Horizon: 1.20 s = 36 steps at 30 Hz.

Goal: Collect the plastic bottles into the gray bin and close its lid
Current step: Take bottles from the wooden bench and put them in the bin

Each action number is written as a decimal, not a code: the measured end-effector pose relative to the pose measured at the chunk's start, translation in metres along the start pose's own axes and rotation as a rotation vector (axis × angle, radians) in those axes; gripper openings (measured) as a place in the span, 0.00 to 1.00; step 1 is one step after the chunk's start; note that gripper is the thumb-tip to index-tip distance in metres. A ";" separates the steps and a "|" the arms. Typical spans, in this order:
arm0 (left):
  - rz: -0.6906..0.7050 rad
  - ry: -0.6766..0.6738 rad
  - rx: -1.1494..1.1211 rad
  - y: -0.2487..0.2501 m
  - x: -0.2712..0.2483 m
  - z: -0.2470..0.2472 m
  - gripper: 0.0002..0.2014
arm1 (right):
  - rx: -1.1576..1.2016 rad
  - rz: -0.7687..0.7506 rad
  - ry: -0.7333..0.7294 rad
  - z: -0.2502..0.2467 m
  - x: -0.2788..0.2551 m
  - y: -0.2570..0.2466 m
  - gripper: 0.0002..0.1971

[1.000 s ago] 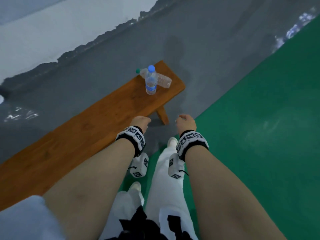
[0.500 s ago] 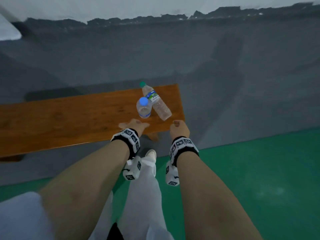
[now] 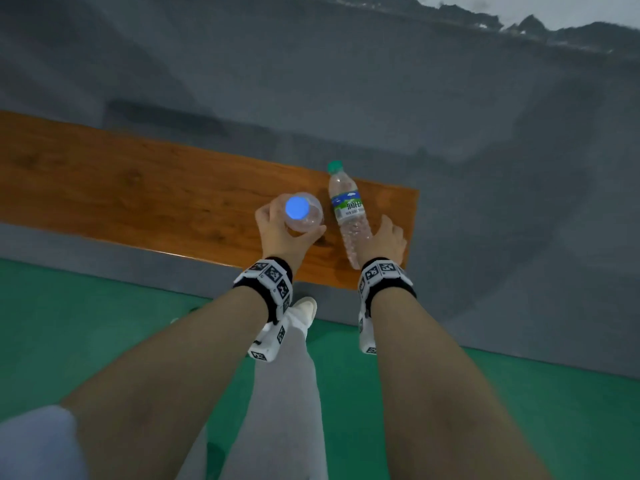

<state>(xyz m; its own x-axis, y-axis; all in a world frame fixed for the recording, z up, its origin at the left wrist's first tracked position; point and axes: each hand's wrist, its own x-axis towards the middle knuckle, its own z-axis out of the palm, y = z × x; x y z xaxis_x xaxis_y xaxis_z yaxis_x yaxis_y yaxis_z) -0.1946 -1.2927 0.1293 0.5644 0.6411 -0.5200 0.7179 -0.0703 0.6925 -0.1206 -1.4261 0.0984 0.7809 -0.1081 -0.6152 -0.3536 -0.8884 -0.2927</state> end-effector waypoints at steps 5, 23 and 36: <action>-0.054 0.087 -0.189 -0.021 0.007 -0.016 0.32 | -0.043 0.018 -0.071 0.021 0.009 -0.027 0.39; -0.384 0.329 -0.502 -0.138 -0.039 -0.149 0.33 | -0.182 -0.283 -0.138 0.113 -0.141 -0.099 0.25; -0.645 0.647 -0.831 -0.342 -0.196 -0.308 0.32 | -0.432 -0.689 -0.404 0.256 -0.398 -0.114 0.26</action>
<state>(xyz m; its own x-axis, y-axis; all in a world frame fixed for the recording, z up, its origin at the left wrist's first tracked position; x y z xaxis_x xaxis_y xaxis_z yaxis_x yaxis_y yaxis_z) -0.6765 -1.1594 0.1480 -0.2720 0.6551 -0.7048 0.1804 0.7542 0.6314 -0.5230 -1.1680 0.1894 0.4791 0.6016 -0.6392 0.4126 -0.7971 -0.4410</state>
